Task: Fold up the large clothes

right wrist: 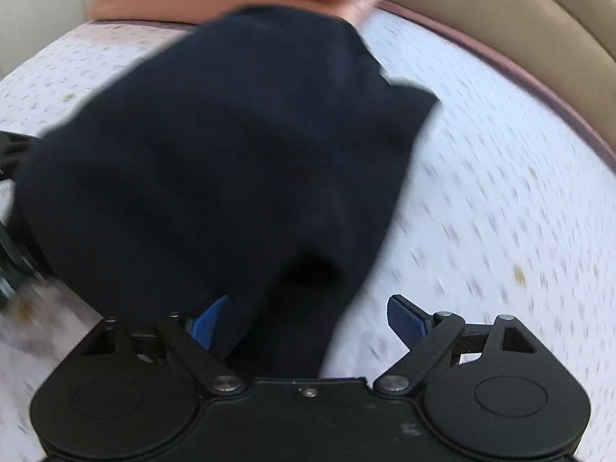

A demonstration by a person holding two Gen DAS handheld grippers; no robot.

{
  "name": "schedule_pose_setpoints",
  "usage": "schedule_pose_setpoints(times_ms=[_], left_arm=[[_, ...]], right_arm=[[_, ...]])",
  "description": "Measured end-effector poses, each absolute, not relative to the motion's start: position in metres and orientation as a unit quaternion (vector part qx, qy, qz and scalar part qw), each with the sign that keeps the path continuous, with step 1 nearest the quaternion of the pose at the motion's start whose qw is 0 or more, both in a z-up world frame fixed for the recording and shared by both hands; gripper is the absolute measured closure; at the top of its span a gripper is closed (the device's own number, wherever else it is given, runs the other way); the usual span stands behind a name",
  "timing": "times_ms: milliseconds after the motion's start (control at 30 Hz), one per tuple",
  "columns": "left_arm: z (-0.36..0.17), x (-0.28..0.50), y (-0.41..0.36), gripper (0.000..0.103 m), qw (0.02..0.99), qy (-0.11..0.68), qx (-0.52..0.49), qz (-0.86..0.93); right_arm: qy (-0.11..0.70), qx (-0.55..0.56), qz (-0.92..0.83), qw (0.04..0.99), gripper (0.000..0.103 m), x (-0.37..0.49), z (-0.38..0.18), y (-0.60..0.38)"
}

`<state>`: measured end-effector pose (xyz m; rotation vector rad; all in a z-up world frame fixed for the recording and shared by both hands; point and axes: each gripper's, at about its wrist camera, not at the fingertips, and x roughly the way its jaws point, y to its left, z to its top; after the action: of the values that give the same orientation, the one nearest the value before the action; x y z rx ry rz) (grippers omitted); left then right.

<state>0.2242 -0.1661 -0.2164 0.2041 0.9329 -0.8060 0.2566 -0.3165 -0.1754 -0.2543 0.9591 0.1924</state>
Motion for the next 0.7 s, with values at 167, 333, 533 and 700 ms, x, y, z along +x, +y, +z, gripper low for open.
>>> schedule_pose_setpoints(times_ms=[167, 333, 533, 700], left_arm=[[-0.213, 0.226, -0.156, 0.006, 0.811, 0.439, 0.093, -0.375], [-0.209, 0.226, -0.138, 0.002, 0.801, 0.453, 0.101, -0.379], [-0.178, 0.229, -0.091, 0.002, 0.773, 0.514, 0.047, -0.37], [-0.138, 0.284, -0.056, 0.0, 0.796, 0.494, -0.1, -0.336]], right_arm=[[0.478, 0.011, 0.093, 0.873, 0.0, 0.252, -0.191, -0.374], [0.474, -0.021, 0.107, 0.874, 0.0, 0.243, -0.191, -0.386], [0.54, -0.114, 0.03, 0.833, 0.0, 0.247, -0.18, -0.409], [0.487, 0.072, 0.072, 0.867, 0.0, 0.258, -0.13, -0.438]])
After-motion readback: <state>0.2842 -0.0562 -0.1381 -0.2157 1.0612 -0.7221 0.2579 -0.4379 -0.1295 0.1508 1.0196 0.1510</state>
